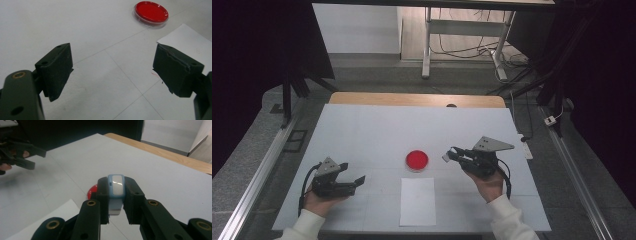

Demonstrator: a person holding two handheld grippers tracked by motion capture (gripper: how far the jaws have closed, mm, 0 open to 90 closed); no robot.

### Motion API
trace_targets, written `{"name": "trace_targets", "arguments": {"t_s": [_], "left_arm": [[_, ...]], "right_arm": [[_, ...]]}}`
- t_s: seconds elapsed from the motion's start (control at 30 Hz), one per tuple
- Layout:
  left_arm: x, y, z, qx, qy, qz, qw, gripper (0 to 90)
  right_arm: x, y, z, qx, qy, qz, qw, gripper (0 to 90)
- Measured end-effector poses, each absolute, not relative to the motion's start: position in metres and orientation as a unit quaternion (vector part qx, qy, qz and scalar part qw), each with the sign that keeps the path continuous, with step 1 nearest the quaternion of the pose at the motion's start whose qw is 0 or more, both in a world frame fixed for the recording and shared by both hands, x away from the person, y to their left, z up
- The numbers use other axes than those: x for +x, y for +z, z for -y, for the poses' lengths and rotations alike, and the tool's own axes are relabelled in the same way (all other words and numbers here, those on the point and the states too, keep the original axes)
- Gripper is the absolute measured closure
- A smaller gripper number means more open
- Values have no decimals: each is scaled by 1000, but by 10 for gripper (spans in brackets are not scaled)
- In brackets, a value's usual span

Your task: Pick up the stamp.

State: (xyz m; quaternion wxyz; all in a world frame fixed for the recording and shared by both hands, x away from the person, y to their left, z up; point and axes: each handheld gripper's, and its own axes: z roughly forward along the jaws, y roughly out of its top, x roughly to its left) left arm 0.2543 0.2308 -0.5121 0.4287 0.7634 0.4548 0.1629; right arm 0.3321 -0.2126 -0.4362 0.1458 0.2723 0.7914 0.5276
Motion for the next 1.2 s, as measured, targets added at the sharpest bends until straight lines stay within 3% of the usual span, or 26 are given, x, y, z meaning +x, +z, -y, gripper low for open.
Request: {"name": "trace_targets", "arguments": {"t_s": [1.2], "left_arm": [[253, -512, -226, 766, 166, -451, 428, 165]], "right_arm": [[314, -443, 171, 247, 561, -784, 98, 753]]}}
